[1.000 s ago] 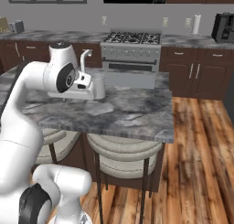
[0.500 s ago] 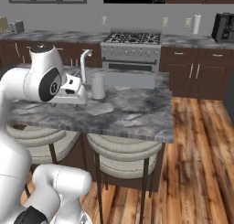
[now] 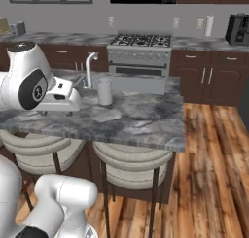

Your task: Pick the glass cup and colander and place them in the sink. Then turn on the water.

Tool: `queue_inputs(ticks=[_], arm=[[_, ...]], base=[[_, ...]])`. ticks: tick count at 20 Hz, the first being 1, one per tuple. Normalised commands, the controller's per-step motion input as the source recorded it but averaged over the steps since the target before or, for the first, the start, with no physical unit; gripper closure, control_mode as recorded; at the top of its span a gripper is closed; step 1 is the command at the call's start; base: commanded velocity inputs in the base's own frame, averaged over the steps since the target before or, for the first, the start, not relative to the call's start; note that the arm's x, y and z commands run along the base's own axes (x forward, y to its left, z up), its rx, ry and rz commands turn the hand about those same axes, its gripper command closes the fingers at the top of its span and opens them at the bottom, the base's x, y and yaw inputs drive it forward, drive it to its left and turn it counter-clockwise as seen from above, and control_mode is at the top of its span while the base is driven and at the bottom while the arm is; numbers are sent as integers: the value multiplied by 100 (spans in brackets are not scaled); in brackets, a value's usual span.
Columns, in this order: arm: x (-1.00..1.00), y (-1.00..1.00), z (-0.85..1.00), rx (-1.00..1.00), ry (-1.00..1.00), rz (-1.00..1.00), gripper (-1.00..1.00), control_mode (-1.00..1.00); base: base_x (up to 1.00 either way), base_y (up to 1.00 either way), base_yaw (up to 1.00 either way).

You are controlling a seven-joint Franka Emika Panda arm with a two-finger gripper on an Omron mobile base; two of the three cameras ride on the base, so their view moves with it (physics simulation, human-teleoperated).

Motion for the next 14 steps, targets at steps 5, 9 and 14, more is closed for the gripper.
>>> queue_inputs(ticks=[5,9,14], arm=[[0,0,0,0,0,0,-100,100],[0,0,0,0,0,0,-100,100],[0,0,0,0,0,0,-100,100]], base=[[-5,67,0],[44,55,0],[80,2,3]])
